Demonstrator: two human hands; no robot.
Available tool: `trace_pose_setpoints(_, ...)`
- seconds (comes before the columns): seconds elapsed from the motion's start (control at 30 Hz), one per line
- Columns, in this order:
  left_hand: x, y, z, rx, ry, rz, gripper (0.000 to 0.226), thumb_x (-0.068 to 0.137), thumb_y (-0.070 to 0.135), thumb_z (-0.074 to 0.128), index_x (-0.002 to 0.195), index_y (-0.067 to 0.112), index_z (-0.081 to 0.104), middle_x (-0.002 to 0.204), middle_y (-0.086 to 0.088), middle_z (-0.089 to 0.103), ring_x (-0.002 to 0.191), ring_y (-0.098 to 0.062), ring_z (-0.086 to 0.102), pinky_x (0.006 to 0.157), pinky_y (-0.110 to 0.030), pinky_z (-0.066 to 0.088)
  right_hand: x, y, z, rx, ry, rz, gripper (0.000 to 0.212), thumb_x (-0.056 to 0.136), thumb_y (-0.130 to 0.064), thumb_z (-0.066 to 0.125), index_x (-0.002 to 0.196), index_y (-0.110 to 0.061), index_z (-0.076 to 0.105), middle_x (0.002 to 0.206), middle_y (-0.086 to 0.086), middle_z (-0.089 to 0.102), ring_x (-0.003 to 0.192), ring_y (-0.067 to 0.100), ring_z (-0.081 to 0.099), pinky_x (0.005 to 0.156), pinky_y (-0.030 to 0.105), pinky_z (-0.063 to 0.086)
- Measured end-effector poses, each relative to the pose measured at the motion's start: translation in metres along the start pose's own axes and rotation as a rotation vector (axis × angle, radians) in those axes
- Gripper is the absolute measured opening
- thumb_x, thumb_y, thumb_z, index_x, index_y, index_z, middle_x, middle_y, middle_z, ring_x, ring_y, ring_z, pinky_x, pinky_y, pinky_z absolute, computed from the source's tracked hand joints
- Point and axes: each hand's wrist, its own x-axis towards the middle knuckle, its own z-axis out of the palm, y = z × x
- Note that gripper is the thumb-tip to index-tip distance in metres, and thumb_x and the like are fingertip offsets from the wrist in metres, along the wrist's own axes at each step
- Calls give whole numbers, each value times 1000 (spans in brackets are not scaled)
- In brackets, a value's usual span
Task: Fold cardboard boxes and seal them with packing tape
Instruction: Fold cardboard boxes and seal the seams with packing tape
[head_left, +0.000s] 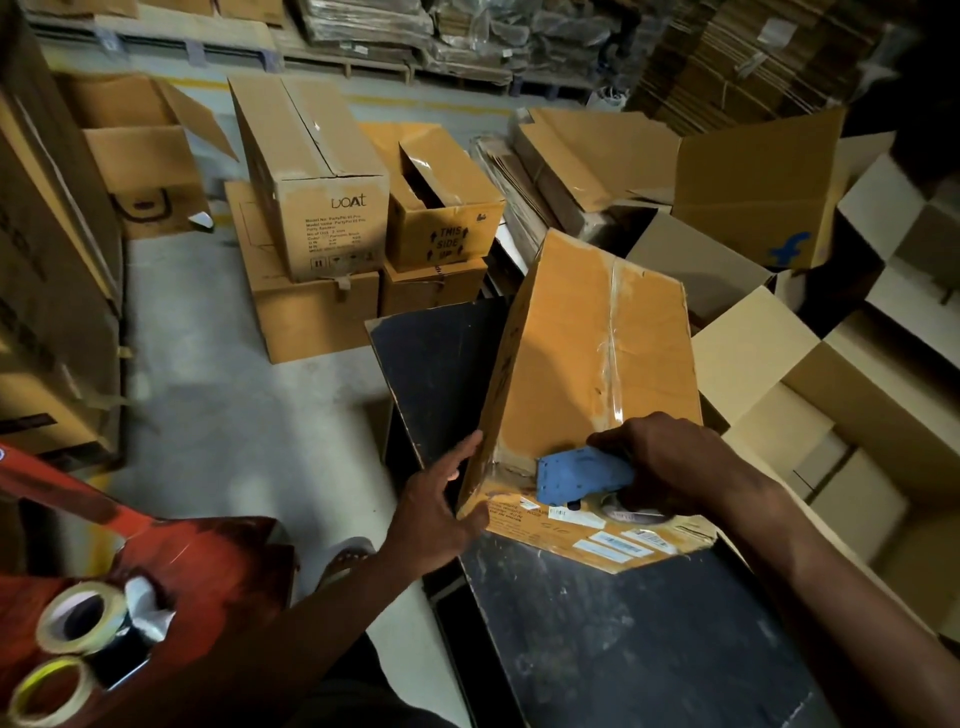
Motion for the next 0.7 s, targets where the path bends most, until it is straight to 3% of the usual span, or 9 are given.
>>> trace_pose_setpoints(0.07,-7,-2,8,39,8,22,104,80,34,81,162,46,18,150,38,42,131,19,43,112,-18,38,-1,0,2,-10,16,-8,70,88,-43,76,150,-45,45,131,-7,65,120,18,61,85,33,53)
trace_pose_setpoints(0.13,-9,-3,15,29,-5,60,111,80,33,81,163,45,9,157,23,44,130,16,48,113,-20,41,-1,1,3,-6,22,-16,71,89,-43,75,152,-43,44,132,-8,65,121,17,61,83,29,51)
trace_pose_setpoints(0.27,-10,-21,27,49,-122,104,107,81,34,77,166,32,13,144,11,61,129,-6,60,111,-46,48,0,3,4,11,0,-25,72,89,-41,75,153,-40,43,137,-7,63,125,17,60,91,33,54)
trace_pose_setpoints(0.33,-10,-28,27,140,-163,79,104,81,40,74,165,38,12,144,13,59,129,-8,59,113,-45,46,1,2,2,5,-6,-27,70,90,-42,74,153,-40,43,139,-7,62,127,18,58,94,33,53)
trace_pose_setpoints(0.43,-3,-48,17,310,-260,-43,99,78,61,65,162,40,17,160,5,43,148,-19,39,121,-45,35,1,2,0,-4,-19,-36,71,90,-45,74,153,-39,42,141,-7,61,129,17,57,96,32,52)
trace_pose_setpoints(0.5,2,-60,5,393,-338,-105,108,76,64,66,163,35,10,170,0,25,157,-20,22,125,-45,28,1,2,2,-3,-18,-38,71,90,-45,75,153,-39,43,139,-7,62,127,18,58,95,33,53)
trace_pose_setpoints(0.57,5,-51,-7,397,-215,69,111,77,59,73,162,31,7,172,1,17,158,-15,18,125,-41,28,2,3,4,1,-9,-40,71,89,-46,75,152,-41,44,135,-7,64,123,18,61,92,34,55)
trace_pose_setpoints(0.63,10,-23,-9,439,-37,423,113,78,52,80,164,13,17,171,-5,20,157,-19,22,126,-36,25,3,5,5,-9,4,-49,70,87,-47,75,151,-42,46,131,-6,66,119,19,63,90,36,56)
trace_pose_setpoints(0.7,20,1,-4,564,41,729,103,82,50,80,159,4,28,167,-13,31,155,-26,29,125,-42,27,3,7,4,-33,18,-63,73,88,-48,74,153,-45,41,130,-5,66,118,21,63,89,37,55)
